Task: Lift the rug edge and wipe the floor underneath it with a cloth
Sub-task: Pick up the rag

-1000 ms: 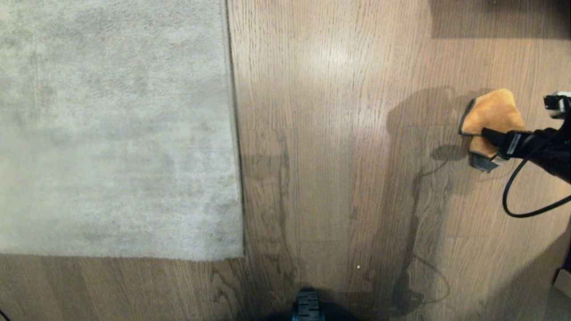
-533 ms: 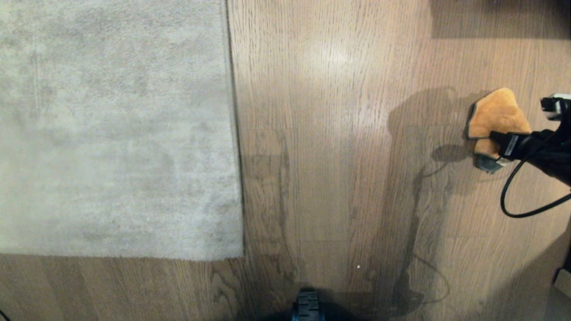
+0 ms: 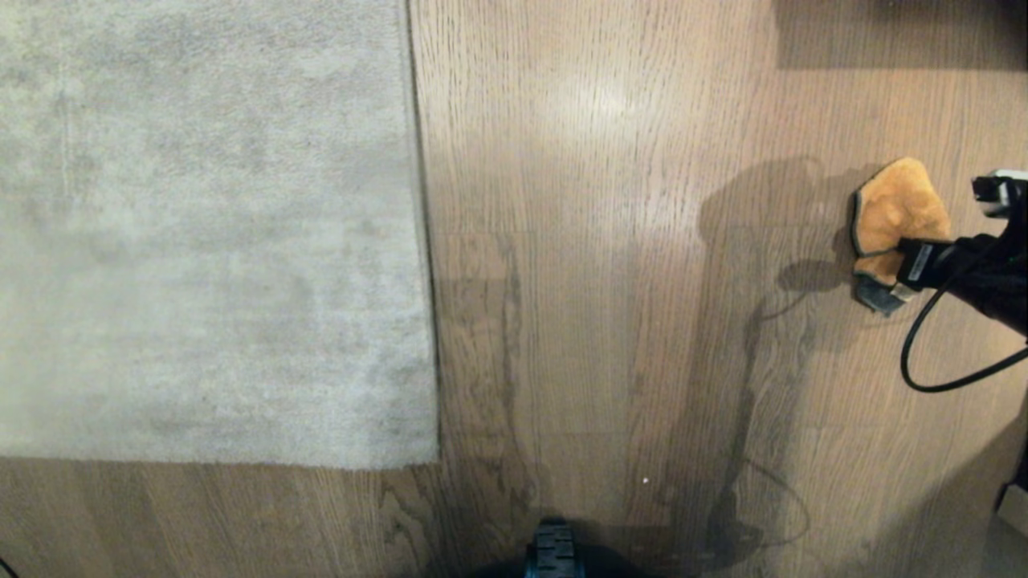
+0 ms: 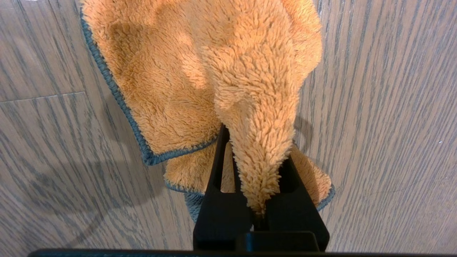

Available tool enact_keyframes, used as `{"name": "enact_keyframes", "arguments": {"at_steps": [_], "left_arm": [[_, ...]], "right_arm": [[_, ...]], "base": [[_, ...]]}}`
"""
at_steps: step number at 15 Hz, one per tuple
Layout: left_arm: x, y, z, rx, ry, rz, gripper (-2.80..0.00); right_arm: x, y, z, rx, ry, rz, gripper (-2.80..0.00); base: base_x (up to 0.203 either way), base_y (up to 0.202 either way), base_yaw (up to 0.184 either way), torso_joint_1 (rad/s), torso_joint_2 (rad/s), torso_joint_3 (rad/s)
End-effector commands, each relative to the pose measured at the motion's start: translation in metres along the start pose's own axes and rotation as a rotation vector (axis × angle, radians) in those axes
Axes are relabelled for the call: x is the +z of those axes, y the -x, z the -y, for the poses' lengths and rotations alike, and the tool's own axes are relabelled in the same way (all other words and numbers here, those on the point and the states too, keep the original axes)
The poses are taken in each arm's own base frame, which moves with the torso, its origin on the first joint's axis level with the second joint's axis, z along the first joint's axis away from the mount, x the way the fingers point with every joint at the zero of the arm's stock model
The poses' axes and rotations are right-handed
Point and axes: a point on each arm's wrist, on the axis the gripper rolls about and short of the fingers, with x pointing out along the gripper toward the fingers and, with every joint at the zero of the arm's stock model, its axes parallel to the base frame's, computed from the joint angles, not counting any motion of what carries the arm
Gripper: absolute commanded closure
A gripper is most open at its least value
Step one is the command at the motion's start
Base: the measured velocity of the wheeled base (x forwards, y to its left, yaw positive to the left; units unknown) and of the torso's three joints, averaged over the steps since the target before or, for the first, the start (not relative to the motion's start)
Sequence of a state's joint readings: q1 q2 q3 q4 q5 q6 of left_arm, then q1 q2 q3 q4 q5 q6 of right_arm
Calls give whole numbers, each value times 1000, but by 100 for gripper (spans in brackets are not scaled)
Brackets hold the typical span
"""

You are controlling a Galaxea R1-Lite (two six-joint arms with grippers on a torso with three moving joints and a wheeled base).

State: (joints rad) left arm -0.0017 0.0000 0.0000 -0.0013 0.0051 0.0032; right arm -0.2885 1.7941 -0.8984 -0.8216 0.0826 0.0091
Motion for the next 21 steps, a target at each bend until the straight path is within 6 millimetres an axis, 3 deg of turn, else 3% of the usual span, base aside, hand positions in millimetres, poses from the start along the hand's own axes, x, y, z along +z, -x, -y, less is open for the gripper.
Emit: {"name": "enact_keyframes", "arguments": {"at_steps": [1, 5, 10, 15, 21], "left_arm": [[0, 0, 0, 1, 0, 0, 0], [0, 0, 0, 1, 0, 0, 0], [0, 0, 0, 0, 0, 0, 0], [0, 0, 0, 1, 0, 0, 0], [0, 0, 0, 1, 0, 0, 0]], "right_arm": [[3, 3, 0, 1, 1, 13, 0], [17, 13, -1, 4, 6, 48, 0], [36, 40, -4, 7, 7, 65, 0], [44, 77, -7, 8, 3, 32, 0], [38, 128, -13, 18, 0, -7, 0]], "base": [[0, 0, 0, 0, 0, 0], [0, 0, 0, 0, 0, 0], [0, 0, 0, 0, 0, 0], [0, 0, 0, 0, 0, 0], [0, 0, 0, 0, 0, 0]]}}
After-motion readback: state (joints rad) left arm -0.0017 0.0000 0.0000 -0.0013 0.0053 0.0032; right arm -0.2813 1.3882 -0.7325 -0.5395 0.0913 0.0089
